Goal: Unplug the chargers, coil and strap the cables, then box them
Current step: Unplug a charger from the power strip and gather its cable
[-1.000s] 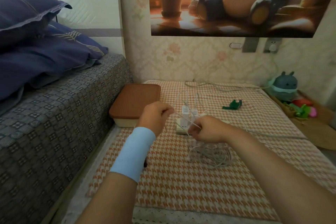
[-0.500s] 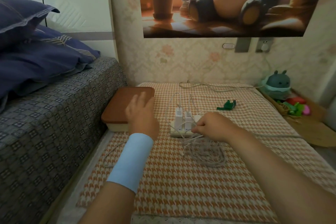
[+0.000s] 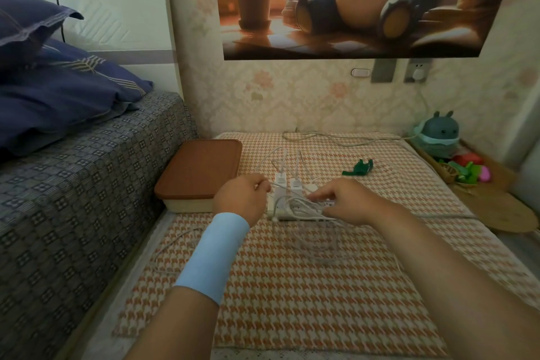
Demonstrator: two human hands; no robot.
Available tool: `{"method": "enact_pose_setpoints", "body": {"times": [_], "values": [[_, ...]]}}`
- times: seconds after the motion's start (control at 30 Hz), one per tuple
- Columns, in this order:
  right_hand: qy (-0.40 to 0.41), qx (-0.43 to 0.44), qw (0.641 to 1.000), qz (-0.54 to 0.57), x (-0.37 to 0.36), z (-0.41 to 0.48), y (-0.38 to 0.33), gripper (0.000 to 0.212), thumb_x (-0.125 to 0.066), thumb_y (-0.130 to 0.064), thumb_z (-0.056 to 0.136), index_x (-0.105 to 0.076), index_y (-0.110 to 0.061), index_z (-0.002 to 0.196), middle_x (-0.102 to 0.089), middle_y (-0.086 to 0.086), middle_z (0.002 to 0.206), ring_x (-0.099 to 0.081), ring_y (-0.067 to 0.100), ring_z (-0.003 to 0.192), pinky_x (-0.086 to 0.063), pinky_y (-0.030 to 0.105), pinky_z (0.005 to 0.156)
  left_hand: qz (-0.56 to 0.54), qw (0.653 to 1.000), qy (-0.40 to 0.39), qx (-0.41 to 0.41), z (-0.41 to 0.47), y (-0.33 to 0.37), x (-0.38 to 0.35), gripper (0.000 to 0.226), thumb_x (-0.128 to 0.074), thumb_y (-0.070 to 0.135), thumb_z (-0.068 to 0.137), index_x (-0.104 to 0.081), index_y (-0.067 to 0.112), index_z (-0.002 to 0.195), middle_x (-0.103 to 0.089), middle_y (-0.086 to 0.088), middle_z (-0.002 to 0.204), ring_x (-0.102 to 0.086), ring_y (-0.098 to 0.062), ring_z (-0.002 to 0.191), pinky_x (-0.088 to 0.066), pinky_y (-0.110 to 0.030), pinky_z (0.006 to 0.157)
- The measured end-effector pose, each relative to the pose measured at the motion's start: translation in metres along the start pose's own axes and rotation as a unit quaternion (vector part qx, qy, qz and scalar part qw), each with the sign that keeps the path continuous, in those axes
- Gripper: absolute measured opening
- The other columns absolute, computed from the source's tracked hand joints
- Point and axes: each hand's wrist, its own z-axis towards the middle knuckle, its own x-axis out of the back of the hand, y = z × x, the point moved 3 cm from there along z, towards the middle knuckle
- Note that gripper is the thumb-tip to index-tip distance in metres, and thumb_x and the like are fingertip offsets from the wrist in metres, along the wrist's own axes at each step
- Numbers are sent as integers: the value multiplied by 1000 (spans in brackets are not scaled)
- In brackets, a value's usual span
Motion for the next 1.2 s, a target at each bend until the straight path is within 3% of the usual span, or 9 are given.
{"method": "enact_pose_setpoints", "body": {"times": [0.23,0.37,0.5,0.67,0.8,0.9,1.0,1.1,1.2], "values": [[-58,0,990,-129,-8,1,-14,54,-56,-11,87,-65,-38,132,-57,-5,144,-44,25,138,-34,44,116,-198,980,-26,23,-4,11,-7,30,-52,19,98,-69,22,74,-66,0,78,-59,-24,74,-42,-27,61],[-7,56,990,131,-7,0,-30,38,-59,-20,96,-67,-27,133,-65,-4,134,-59,12,123,-47,33,103,-178,977,-116,-23,-3,20,-12,32,-49,20,100,-67,28,74,-69,-2,86,-62,-28,83,-43,-28,64],[-71,55,994,61,-16,1,-31,21,-77,-24,87,-77,-28,107,-76,-6,97,-71,16,91,-57,36,85,-254,966,-49,-24,-2,26,-2,30,-53,15,96,-72,19,74,-69,1,84,-59,-18,82,-43,-25,69],[-182,-19,980,-78,-29,-5,-19,56,-84,-13,79,-65,-29,129,-67,-4,125,-64,21,113,-57,40,93,-434,890,111,91,5,3,13,31,-52,16,93,-67,21,67,-49,7,56,-38,-15,56,-31,-28,53],[-122,-11,992,27,-21,-2,-19,45,-67,-42,94,-53,-47,137,-54,-6,147,-66,18,111,-53,39,97,-474,858,174,97,7,-10,22,41,-50,17,96,-68,26,60,-47,13,50,-39,-13,56,-30,-28,52],[-204,-18,975,90,-10,-7,-18,68,-64,-21,92,-40,-57,145,-39,-7,157,-47,20,136,-44,40,108,-483,842,192,145,7,-22,23,44,-49,18,96,-67,28,57,-46,3,55,-38,-15,56,-29,-29,52],[-275,-20,949,154,-6,-16,-21,72,-55,-13,84,-46,-41,149,-33,-11,161,-27,16,149,-22,46,124,-463,853,158,185,8,-26,23,41,-50,17,99,-67,24,63,-45,5,56,-40,-14,58,-33,-29,54],[-240,-71,932,262,-1,-19,-23,50,-43,-48,103,-60,-20,141,-60,-12,137,-46,11,135,-21,40,121,-463,869,39,170,4,-15,17,34,-48,16,101,-69,15,76,-43,3,55,-36,-12,48,-33,-22,47],[-163,-87,983,-20,1,-14,-16,54,-39,-73,95,-77,-36,106,-64,-12,127,-54,17,123,-29,46,116,-493,852,-112,138,0,0,10,30,-45,14,103,-70,5,89,-50,-1,60,-41,-14,45,-38,-23,44]]}}
